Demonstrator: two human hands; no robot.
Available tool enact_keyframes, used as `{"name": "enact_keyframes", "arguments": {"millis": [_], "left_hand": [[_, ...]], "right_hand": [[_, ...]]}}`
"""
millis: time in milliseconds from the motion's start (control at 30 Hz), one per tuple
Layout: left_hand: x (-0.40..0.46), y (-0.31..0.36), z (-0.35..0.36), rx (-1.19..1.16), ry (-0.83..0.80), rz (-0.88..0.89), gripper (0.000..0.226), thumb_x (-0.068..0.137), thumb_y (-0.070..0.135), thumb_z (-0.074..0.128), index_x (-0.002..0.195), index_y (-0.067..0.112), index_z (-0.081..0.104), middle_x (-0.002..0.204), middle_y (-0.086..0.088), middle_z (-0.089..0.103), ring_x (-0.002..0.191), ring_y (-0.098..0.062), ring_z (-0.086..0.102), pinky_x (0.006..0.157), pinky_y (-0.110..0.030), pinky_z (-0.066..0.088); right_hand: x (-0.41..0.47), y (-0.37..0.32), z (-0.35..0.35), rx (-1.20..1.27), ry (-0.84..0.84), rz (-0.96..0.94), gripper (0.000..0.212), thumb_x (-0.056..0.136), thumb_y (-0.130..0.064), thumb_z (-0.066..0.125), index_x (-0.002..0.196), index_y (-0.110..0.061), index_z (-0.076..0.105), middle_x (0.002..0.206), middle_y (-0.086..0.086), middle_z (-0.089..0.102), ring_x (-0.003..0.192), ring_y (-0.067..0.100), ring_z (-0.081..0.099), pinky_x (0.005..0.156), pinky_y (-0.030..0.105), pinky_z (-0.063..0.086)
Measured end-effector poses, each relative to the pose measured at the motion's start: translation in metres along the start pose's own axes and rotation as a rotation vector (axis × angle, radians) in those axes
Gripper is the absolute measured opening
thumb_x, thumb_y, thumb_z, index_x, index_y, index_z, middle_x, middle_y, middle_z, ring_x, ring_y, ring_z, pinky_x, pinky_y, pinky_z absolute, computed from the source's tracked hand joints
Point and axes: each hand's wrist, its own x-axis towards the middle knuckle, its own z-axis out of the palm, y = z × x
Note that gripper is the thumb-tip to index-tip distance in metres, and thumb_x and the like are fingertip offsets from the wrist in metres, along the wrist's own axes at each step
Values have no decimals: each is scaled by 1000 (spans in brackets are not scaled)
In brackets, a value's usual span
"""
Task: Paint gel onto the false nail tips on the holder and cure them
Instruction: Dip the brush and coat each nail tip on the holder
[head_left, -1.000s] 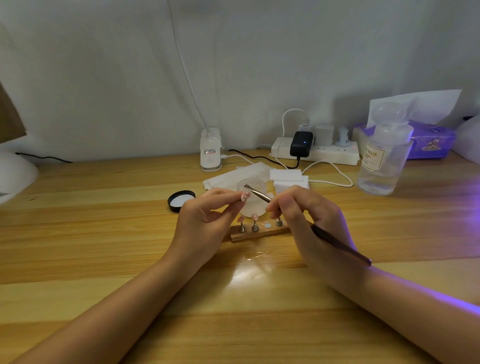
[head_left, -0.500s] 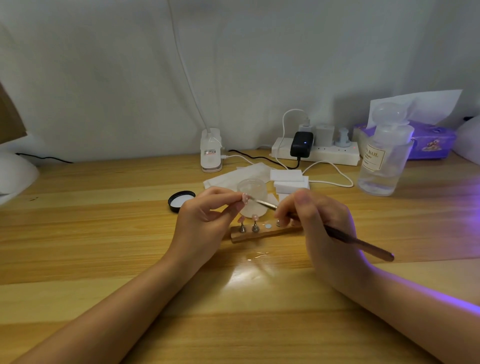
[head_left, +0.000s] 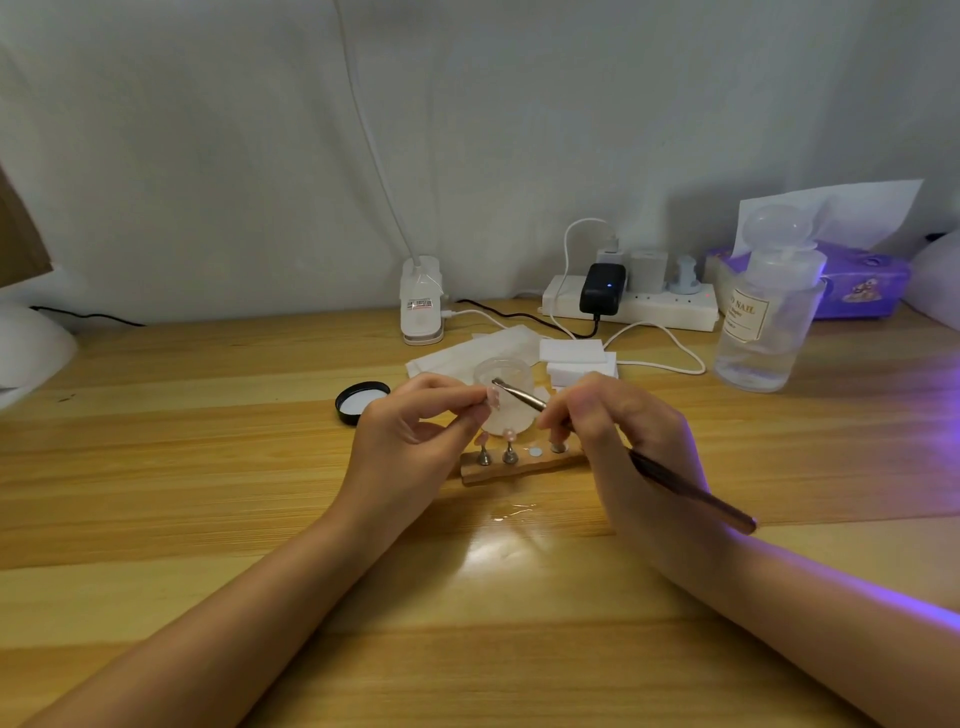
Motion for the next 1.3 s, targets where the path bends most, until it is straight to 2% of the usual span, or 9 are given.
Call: {"name": "enact_keyframes", "arguments": {"millis": [100,233,367,467,567,800,1000,1167,1300], "left_hand": [[-1,1,-1,19,-3,6,23,79,3,66,94,19,69,87,-1,67,79,-5,63,64,-17,53],[0,1,-1,23,-1,0,24,78,2,66,93,20,69,86,0,66,77,-5,63,63,-17,53],[0,0,-1,29,-4,6,21,78,3,66,94,16,70,87,-2,67,79,-9,64,64,-18,53],[0,0,-1,2,4,4,20,78,1,66,92,14,71,86,-1,67,78,-9,64,64,-15,51],[-1,0,-1,-2,12,0,17,77,2,66,89,13,71,87,0,68,81,-7,65,66,-14,51],[3,14,-2,-106,2,-30,11,72,16,67,83,18,68,83,2,71,83,-7,67,71,-13,51],[7,22,7,-38,-87,5,12,69,29,68,78,22,69,85,9,66,90,-11,62,81,-32,51],[7,20,16,96,-105,100,17,75,14,73,86,24,64,80,14,66,83,2,61,80,-8,41],[4,13,21,191,-119,114,40,72,15,76,105,21,54,76,19,64,84,6,61,81,-9,41]], "right_hand": [[0,0,0,-63,-46,15,27,90,-42,35,76,-37,56,70,-10,58,70,11,57,59,27,44],[-1,-1,0,-19,-32,46,33,89,-42,33,68,-35,56,66,-16,58,63,4,55,56,17,40],[-3,0,-2,59,-36,65,42,89,-41,33,60,-24,59,61,3,56,54,6,52,51,27,40],[-2,0,-3,117,-6,78,41,88,-40,33,61,-24,58,62,9,55,53,6,50,50,24,38],[0,2,-7,136,68,93,34,88,-39,32,66,-27,57,62,1,55,59,3,51,54,15,38],[9,3,-12,106,161,185,18,87,-32,42,77,-27,56,72,-17,60,70,-4,53,60,7,42],[12,7,-12,39,157,191,7,88,-28,59,84,-32,54,82,-19,60,79,-3,56,68,12,45],[15,10,-13,37,172,190,14,89,-16,55,85,-30,54,84,-7,62,79,-1,56,61,4,41],[15,10,-13,19,155,178,9,89,-24,51,85,-32,52,83,-11,60,80,-1,56,68,8,43]]}}
